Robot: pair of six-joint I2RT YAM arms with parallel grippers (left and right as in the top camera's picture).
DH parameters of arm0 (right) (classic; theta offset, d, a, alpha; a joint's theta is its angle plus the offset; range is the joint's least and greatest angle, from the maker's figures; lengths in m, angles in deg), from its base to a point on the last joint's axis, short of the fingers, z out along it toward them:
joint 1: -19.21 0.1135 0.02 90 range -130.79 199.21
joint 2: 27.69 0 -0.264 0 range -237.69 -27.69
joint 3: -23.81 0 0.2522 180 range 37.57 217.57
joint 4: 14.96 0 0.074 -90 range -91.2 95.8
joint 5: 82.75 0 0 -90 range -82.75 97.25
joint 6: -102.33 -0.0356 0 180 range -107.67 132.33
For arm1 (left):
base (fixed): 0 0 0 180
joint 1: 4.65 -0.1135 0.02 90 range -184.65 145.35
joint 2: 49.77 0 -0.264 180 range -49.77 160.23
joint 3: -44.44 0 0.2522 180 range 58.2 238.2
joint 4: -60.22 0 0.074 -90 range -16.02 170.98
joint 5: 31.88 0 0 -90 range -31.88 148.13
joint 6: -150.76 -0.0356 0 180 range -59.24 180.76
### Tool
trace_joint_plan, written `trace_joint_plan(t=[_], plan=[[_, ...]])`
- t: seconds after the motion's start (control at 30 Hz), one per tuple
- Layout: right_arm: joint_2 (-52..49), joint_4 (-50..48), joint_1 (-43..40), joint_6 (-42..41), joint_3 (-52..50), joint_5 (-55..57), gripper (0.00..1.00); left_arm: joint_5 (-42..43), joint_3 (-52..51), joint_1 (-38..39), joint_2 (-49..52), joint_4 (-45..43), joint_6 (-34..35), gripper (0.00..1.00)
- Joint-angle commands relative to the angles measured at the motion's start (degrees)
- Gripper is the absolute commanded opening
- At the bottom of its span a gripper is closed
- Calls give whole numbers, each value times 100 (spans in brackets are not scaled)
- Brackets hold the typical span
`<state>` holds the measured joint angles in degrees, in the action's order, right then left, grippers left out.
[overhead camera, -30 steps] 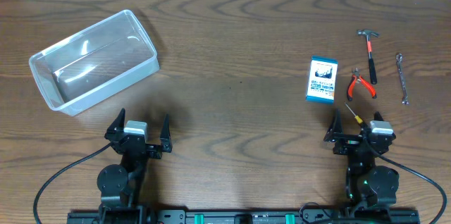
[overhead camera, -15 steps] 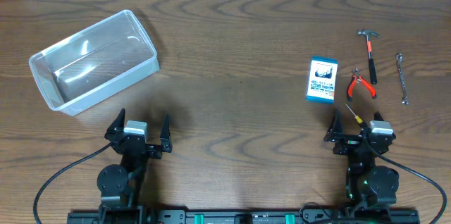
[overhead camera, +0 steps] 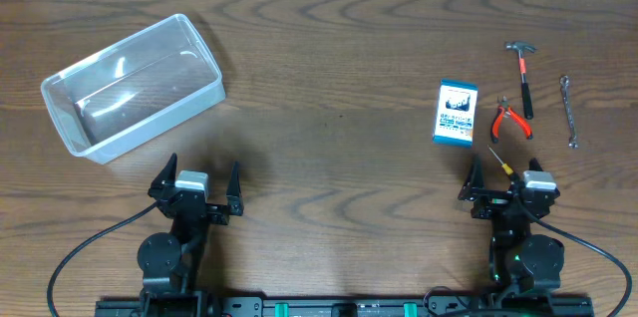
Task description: Pack container
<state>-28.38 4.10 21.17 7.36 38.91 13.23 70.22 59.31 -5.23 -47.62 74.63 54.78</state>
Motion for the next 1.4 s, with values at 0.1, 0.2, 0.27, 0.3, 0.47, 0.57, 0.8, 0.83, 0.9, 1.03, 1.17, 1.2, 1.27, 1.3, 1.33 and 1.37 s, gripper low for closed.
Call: trace_joint_plan(t=[0.1, 0.2, 0.27, 0.3, 0.47, 0.57, 0.8, 0.83, 0.9, 1.03, 1.17, 1.2, 1.27, 1.3, 1.33, 1.37], plan=[[42, 4, 15, 74, -26, -42, 99, 186, -87, 2, 11, 212, 31, 98], [42, 4, 15, 74, -26, -44, 99, 188, -87, 2, 13, 212, 33, 98], [42, 4, 15, 74, -26, -44, 99, 188, -87, 2, 13, 212, 31, 98], [42, 4, 17, 72, -26, -59, 99, 186, -87, 2, 13, 212, 31, 98], [42, 11, 15, -297, -28, -179, 99, 184, -87, 2, 13, 212, 39, 98], [39, 4, 15, -1095, -22, -450, 99, 177, -66, 2, 22, 162, 271, 98], [-435, 37, 15, -1471, 533, -1095, 99, -81, 1067, 2, 562, 487, 885, 98], [-654, 57, 15, -1464, 697, -1095, 99, -208, 1379, 2, 831, 671, 883, 98], [-1163, 103, 17, -1377, 1049, -1102, 99, -323, 2031, 2, 1497, 1025, 883, 98], [-2439, 289, 17, -981, 1919, -1405, 99, -549, 3338, 2, 3062, 1740, 890, 98], [-3906, 885, 48, -702, 3071, -1469, 99, -682, 4756, -9, 4660, 2686, 973, 98], [-4240, 1106, 63, -623, 3377, -1521, 99, -682, 5099, -13, 5007, 2951, 1021, 98], [-4883, 1696, 111, -501, 4046, -1591, 99, -680, 5825, -68, 5687, 3628, 1128, 98], [-5176, 2041, 144, -470, 4378, -1591, 99, -680, 6166, -103, 5978, 4009, 1128, 98], [-5501, 2468, 181, -400, 4765, -1587, 99, -680, 6485, -140, 6240, 4415, 1128, 98], [-5812, 2918, 210, -297, 5149, -1539, 99, -680, 6837, -186, 6509, 4903, 1128, 98]])
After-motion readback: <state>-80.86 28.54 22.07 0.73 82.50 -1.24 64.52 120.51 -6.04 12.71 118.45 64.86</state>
